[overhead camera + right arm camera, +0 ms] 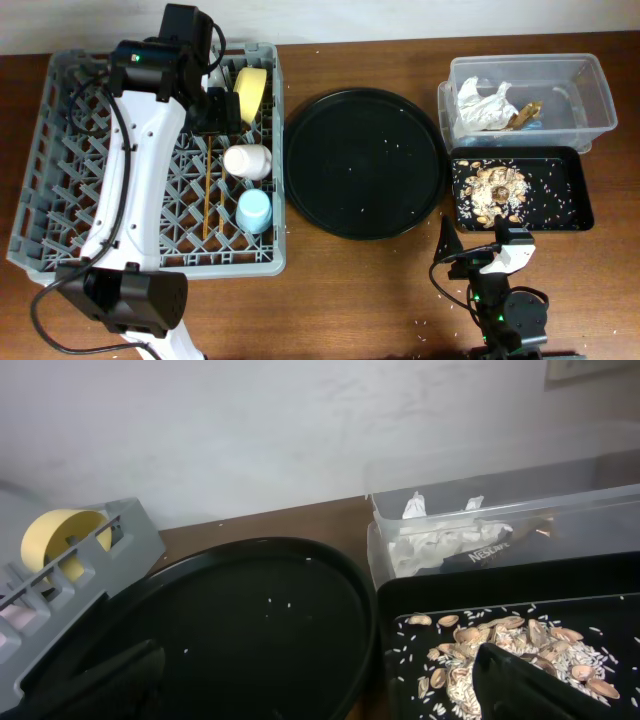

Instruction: Sort waste into correct bins and load items into the dishwasher rack

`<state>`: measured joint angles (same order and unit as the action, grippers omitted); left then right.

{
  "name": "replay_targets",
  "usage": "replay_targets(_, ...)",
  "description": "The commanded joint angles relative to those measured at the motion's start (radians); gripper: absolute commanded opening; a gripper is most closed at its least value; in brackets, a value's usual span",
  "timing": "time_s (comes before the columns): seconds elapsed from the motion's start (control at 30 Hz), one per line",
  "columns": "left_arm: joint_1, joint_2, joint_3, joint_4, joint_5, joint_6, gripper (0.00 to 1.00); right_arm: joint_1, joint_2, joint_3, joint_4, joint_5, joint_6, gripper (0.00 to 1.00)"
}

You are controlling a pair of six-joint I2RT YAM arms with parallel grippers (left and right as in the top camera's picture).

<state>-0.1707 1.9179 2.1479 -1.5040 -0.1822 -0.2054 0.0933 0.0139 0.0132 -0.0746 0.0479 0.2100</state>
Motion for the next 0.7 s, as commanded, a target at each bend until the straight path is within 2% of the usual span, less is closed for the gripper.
replay_targets(0.0, 0.003, -0.006, 0.01, -0.001, 0.006, -0.002, 0.99, 0.0, -0.01, -0.008, -0.003, -0.002, 0.004, 0.98)
replay_targets(0.67, 0.0, -0.035, 0.01, 0.0, -0.02, -0.002, 0.99, 0.0, -0.01, -0.008, -0.004, -0.002, 0.004, 0.99)
